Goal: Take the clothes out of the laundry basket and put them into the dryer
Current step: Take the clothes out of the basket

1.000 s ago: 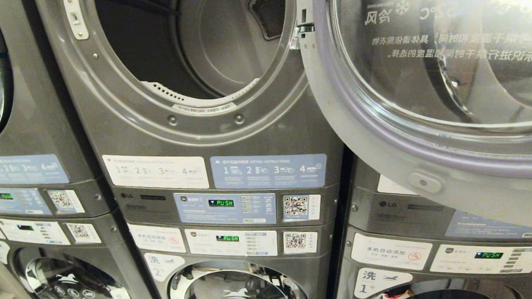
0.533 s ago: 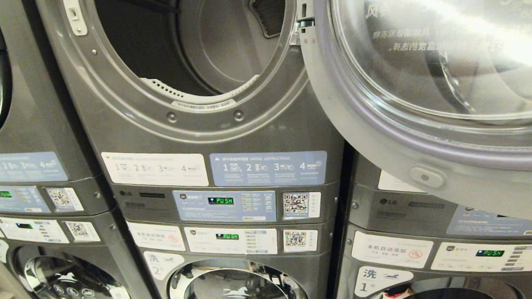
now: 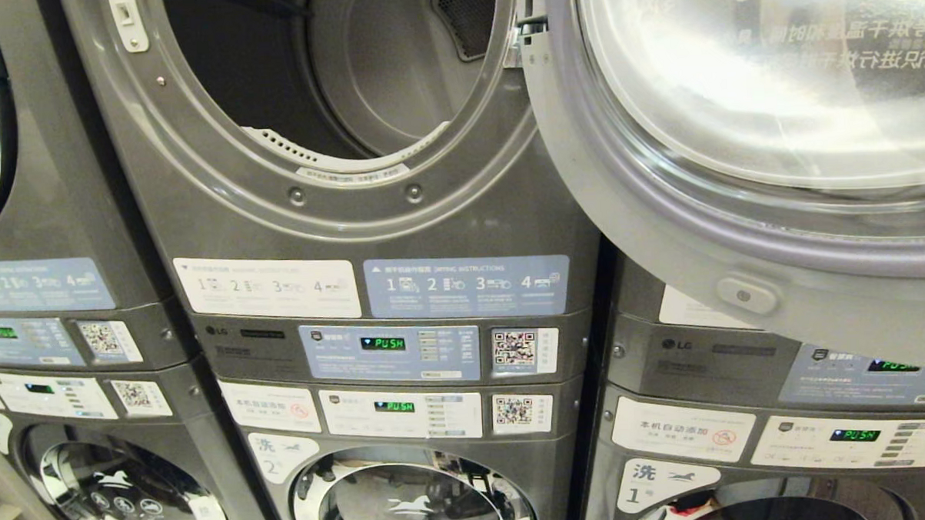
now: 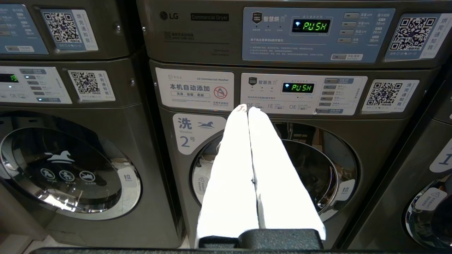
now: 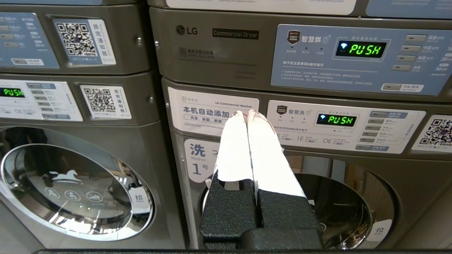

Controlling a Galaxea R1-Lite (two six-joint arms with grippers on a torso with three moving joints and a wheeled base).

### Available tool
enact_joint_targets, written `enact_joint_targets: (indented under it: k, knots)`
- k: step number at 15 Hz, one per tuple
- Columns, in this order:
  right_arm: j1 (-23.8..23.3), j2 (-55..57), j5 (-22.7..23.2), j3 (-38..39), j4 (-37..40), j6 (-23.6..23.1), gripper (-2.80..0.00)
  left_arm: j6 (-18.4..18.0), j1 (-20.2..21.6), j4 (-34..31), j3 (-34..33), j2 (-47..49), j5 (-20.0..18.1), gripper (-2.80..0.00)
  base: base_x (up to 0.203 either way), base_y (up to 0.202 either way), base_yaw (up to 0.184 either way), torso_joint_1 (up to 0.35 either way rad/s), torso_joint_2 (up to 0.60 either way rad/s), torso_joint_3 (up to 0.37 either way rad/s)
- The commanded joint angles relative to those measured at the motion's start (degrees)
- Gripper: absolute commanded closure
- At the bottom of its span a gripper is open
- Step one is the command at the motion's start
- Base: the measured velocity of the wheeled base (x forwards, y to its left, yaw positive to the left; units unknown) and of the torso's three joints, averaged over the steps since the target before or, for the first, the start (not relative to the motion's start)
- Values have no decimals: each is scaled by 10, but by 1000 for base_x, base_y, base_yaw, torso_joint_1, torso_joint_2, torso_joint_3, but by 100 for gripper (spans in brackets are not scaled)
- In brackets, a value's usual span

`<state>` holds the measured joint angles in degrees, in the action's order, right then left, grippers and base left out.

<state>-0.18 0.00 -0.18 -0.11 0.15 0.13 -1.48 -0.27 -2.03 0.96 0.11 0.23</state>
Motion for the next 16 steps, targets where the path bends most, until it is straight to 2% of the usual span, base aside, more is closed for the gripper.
enact_joint_targets:
  k: [1, 16]
  knots:
    - [0, 0, 0, 0, -1, 0, 0, 0, 0, 0, 0, 0, 0, 0, 0, 0, 0, -56, 120, 70]
    - [0, 0, 0, 1, -2, 3, 0, 0, 0, 0, 0, 0, 0, 0, 0, 0, 0, -92, 192, 98]
